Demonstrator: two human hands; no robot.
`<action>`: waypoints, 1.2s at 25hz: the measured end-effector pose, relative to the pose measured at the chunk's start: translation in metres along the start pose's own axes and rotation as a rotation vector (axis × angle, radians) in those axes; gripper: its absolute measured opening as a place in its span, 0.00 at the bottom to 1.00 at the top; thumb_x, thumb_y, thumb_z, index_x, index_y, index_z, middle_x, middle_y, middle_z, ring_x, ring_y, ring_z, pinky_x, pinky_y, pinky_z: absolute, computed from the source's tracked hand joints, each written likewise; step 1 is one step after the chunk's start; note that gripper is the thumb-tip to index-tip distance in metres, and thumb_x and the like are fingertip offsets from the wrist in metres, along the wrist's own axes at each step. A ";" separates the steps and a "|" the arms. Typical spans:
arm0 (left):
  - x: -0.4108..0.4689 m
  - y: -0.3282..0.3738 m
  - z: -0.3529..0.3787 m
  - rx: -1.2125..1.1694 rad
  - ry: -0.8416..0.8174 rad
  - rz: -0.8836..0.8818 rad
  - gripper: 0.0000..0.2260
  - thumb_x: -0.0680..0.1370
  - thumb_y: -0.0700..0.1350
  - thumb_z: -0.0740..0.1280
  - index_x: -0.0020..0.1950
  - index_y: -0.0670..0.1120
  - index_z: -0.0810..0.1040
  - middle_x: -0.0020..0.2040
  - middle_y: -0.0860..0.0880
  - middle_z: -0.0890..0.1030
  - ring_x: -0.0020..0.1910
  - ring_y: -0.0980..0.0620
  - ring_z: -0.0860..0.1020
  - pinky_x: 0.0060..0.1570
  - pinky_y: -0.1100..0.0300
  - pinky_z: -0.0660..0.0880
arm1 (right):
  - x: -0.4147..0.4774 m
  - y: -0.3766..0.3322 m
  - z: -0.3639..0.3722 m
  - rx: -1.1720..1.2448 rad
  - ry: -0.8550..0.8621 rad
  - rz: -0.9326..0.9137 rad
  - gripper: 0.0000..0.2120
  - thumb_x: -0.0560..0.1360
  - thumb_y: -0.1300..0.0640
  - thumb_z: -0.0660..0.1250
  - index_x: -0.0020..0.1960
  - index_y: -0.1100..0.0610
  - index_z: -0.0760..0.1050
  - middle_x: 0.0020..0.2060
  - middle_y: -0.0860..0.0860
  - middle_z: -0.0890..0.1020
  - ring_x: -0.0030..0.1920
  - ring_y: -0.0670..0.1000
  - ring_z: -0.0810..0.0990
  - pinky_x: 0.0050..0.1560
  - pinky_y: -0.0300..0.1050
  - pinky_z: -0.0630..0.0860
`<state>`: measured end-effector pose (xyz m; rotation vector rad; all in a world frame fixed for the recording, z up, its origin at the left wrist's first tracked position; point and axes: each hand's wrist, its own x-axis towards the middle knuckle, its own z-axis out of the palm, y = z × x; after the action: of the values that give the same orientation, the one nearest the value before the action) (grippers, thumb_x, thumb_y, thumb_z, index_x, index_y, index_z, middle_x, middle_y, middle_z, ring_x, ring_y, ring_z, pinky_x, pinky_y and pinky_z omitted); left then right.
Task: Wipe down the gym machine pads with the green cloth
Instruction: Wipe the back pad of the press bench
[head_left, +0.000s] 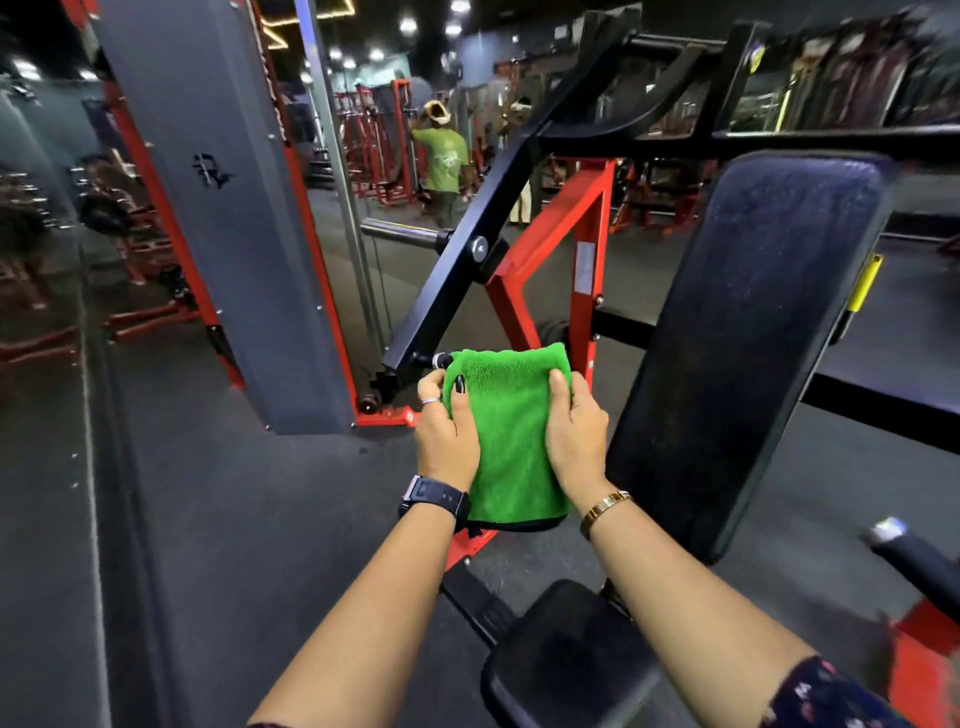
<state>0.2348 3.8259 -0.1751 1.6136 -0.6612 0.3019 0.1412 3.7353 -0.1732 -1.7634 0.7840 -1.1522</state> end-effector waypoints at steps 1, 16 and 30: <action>0.011 -0.007 0.009 -0.001 -0.009 -0.003 0.18 0.77 0.51 0.54 0.62 0.42 0.69 0.44 0.46 0.79 0.40 0.45 0.75 0.38 0.61 0.64 | 0.010 0.002 0.005 -0.009 0.016 0.000 0.15 0.81 0.47 0.55 0.42 0.55 0.70 0.30 0.48 0.75 0.32 0.43 0.73 0.37 0.46 0.64; 0.177 -0.109 0.073 -0.234 -0.385 0.154 0.18 0.77 0.48 0.55 0.62 0.38 0.68 0.44 0.46 0.77 0.40 0.49 0.74 0.39 0.65 0.63 | 0.111 0.029 0.126 -0.178 0.435 0.068 0.18 0.81 0.47 0.56 0.40 0.60 0.67 0.27 0.47 0.71 0.30 0.45 0.68 0.36 0.50 0.67; 0.221 -0.132 0.147 -0.433 -0.626 0.208 0.17 0.78 0.47 0.55 0.61 0.37 0.69 0.53 0.40 0.78 0.50 0.42 0.77 0.46 0.65 0.67 | 0.149 0.037 0.138 -0.289 0.702 0.106 0.17 0.81 0.49 0.57 0.34 0.52 0.63 0.26 0.45 0.65 0.27 0.43 0.65 0.29 0.40 0.61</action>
<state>0.4605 3.6342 -0.1845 1.2101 -1.2802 -0.2057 0.3227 3.6375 -0.1774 -1.5020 1.5000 -1.6735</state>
